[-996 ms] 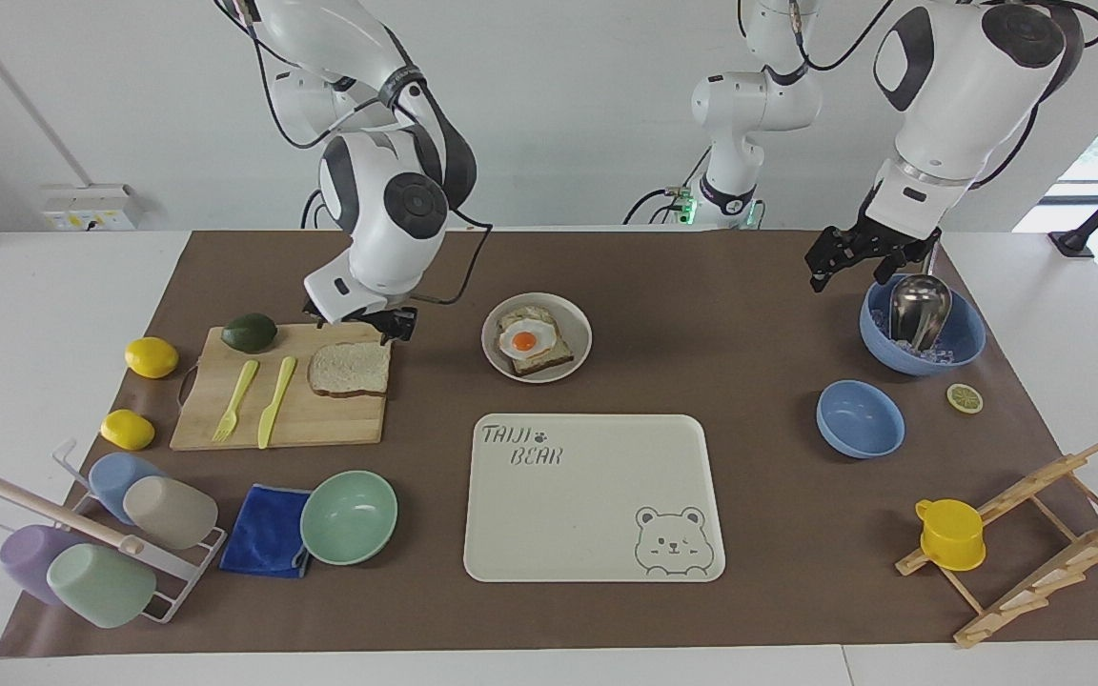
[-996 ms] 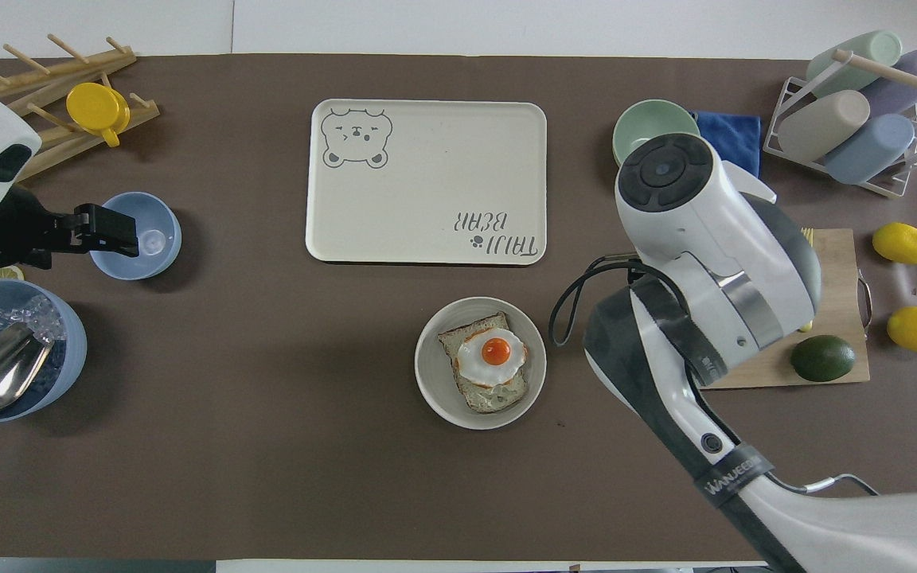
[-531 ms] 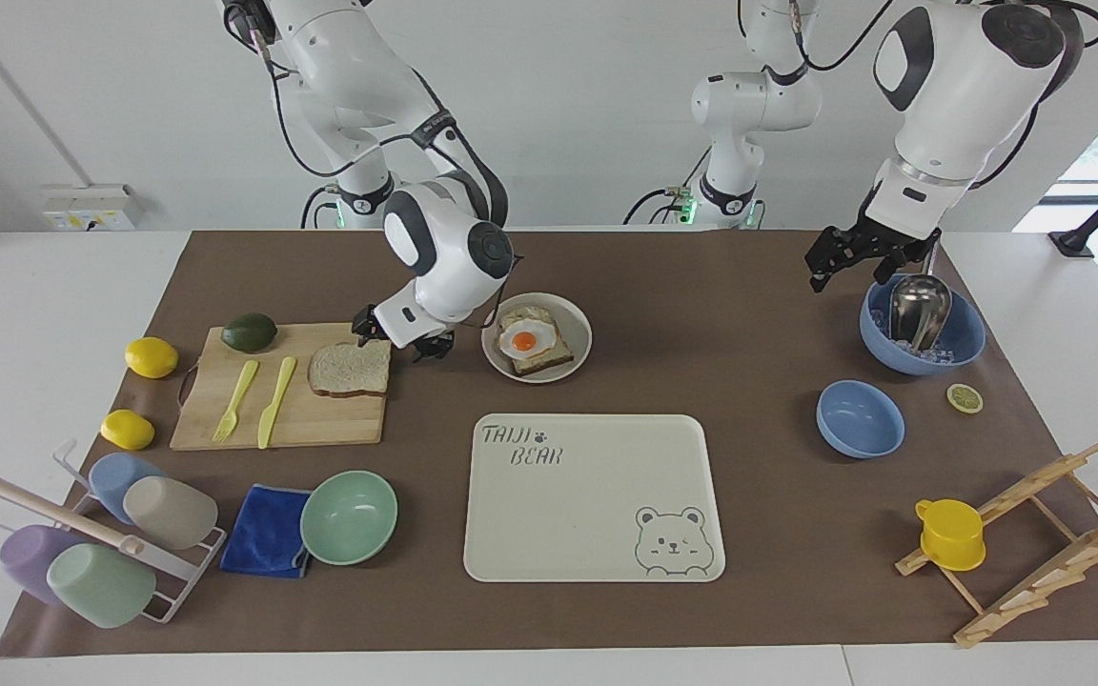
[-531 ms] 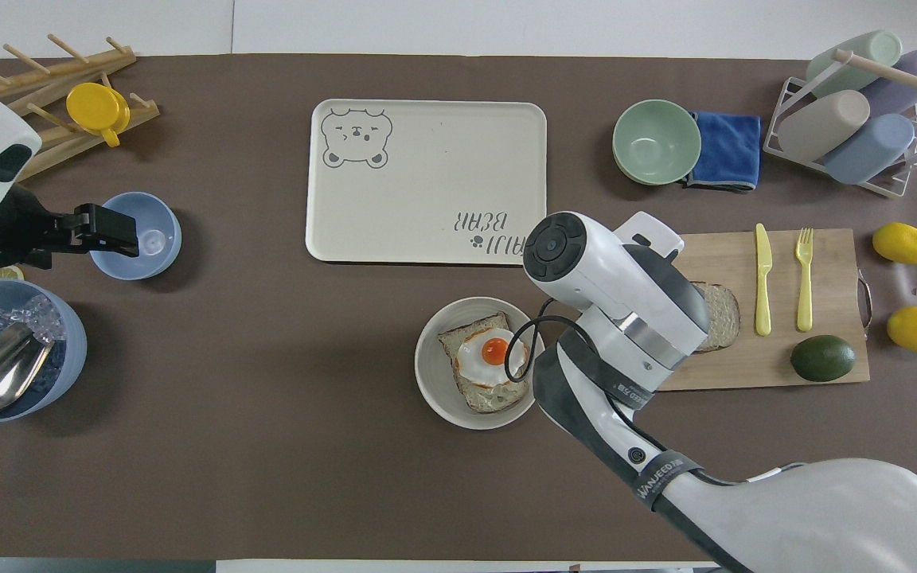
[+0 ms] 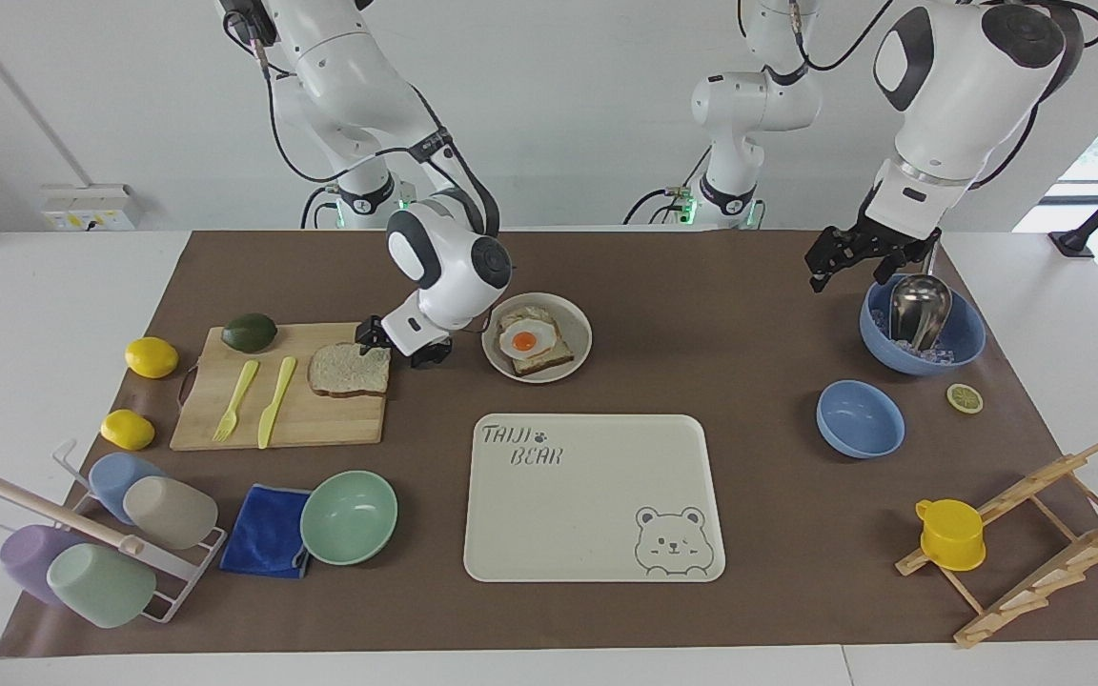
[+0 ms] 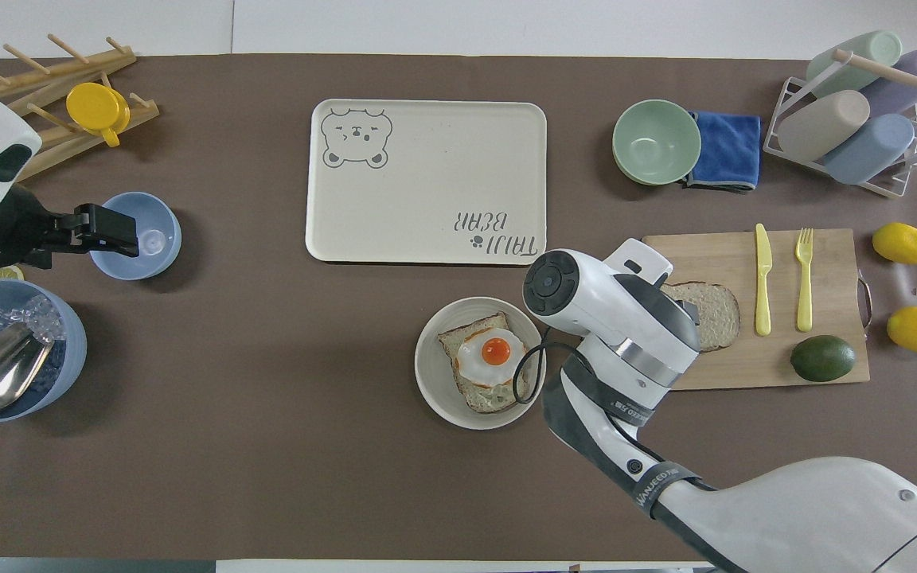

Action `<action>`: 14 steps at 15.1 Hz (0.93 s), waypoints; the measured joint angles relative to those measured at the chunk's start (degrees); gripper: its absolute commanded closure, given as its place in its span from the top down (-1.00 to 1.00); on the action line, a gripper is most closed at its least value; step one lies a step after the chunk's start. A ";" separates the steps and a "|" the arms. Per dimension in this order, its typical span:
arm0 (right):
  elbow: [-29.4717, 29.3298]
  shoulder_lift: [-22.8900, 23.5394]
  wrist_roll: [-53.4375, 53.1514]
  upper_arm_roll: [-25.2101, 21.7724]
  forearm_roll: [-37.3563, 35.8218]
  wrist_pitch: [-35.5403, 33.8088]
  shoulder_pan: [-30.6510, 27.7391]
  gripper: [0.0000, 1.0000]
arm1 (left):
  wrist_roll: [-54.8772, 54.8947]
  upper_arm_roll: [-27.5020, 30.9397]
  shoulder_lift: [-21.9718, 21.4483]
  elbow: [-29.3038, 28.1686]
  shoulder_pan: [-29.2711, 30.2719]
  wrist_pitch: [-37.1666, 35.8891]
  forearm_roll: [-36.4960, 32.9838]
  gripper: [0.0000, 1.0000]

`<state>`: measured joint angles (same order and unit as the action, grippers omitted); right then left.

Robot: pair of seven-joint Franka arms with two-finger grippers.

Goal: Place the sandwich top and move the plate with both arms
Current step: 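Reach the right gripper to the bread slice on the cutting board and grasp it, then lift the bread slice with the right gripper and carry it over the plate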

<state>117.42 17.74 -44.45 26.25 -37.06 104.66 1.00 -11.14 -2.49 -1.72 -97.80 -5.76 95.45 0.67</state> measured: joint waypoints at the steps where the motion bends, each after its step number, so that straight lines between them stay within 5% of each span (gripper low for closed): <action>1: 0.35 -0.01 0.00 -0.08 -0.12 0.26 -0.16 0.85 | 0.00 0.00 0.00 0.00 0.00 0.00 0.00 1.00; 9: 1.75 -0.16 -0.01 -0.15 -1.19 0.70 -0.79 -0.08 | 0.00 0.00 0.00 0.00 0.00 0.24 0.00 1.00; 14: 1.79 -0.55 -0.03 0.00 -1.22 1.08 -0.76 -0.96 | -0.01 0.10 -0.01 0.00 0.25 0.35 0.00 1.00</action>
<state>119.21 17.19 -44.48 26.25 -38.28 105.74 0.24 -11.15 -2.39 -1.72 -97.80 -5.51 95.80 0.66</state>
